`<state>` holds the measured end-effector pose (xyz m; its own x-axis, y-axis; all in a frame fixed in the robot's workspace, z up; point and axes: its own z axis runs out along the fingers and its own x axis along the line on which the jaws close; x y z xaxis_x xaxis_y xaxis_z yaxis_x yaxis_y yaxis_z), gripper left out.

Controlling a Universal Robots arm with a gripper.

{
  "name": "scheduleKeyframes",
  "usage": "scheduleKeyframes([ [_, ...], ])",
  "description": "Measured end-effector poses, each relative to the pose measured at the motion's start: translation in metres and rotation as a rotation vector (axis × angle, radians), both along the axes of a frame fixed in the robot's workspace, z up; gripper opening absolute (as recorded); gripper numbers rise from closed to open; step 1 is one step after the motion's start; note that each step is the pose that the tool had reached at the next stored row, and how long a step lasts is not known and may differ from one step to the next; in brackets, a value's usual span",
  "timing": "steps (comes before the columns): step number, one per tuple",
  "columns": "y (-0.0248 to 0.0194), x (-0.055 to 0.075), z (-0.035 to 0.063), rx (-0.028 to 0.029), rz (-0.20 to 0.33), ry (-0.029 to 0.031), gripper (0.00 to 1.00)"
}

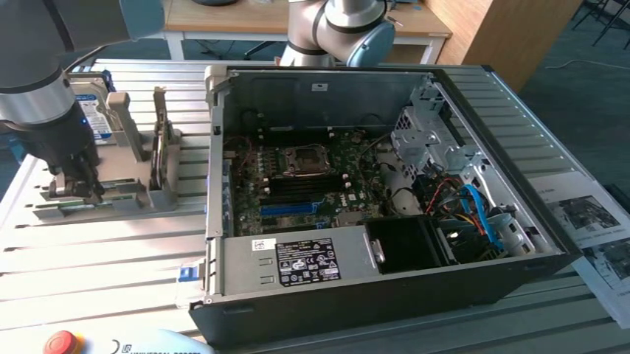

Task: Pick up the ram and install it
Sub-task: 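Pick up the ram and move it above insertion slot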

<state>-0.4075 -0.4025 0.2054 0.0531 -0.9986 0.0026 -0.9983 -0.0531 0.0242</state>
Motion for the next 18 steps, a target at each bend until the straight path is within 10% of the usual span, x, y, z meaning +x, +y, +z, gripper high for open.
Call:
scheduleKeyframes([
  [18,0.0000,0.0021,-0.0010,-0.0001,0.004,0.0002,0.24],
])
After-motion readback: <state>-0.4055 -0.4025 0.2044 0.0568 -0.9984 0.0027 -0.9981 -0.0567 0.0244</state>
